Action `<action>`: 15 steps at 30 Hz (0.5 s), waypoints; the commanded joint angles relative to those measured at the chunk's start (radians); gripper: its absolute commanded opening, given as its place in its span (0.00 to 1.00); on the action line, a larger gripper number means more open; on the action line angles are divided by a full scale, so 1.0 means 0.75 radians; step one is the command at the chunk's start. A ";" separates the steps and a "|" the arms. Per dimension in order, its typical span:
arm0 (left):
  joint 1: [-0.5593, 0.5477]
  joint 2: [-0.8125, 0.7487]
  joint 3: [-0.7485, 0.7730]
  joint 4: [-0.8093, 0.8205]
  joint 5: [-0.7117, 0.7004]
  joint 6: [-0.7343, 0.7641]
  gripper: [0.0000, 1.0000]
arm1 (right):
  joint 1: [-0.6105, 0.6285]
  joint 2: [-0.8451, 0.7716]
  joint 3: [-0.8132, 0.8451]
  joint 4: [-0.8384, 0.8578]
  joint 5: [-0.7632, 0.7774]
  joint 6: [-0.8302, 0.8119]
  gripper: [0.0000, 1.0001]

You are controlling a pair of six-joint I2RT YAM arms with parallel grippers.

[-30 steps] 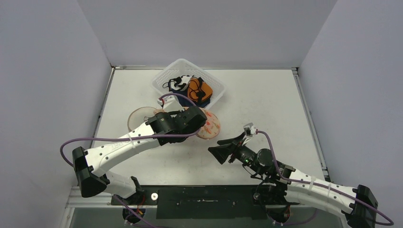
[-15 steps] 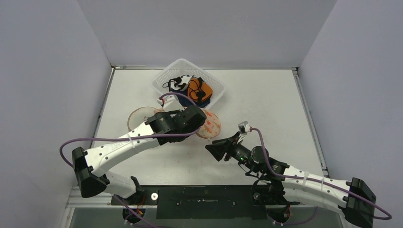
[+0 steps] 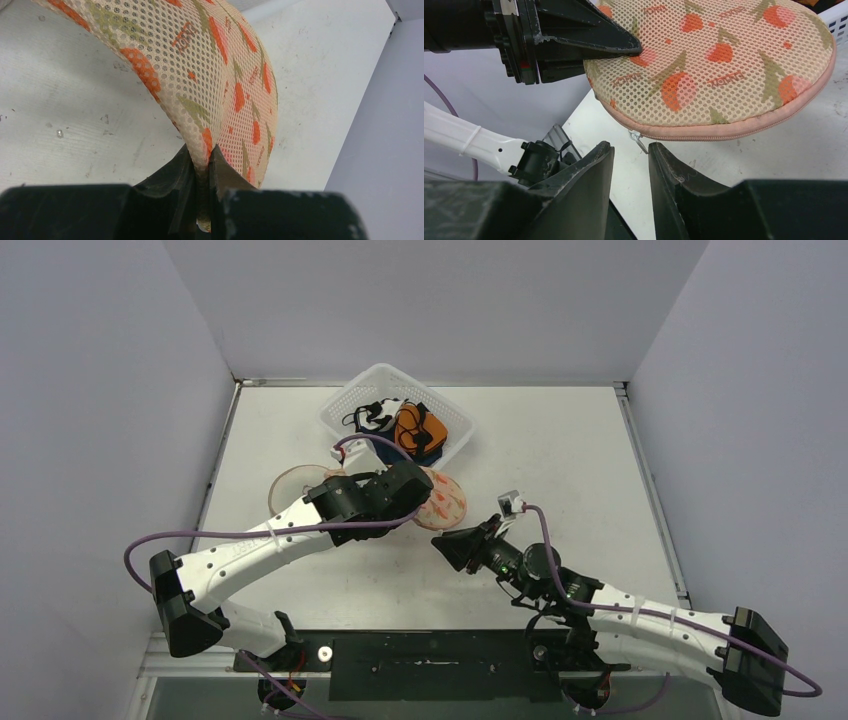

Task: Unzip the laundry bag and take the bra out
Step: Unzip the laundry bag at the center of the board.

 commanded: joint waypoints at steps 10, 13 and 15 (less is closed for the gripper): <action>0.005 -0.058 -0.014 0.089 0.006 0.018 0.00 | 0.009 0.037 0.084 0.022 0.088 -0.025 0.38; 0.005 -0.066 -0.021 0.093 0.006 0.015 0.00 | 0.008 0.030 0.074 0.005 0.107 -0.025 0.44; 0.004 -0.069 -0.024 0.099 0.007 0.017 0.00 | 0.007 0.029 0.071 0.008 0.106 -0.026 0.44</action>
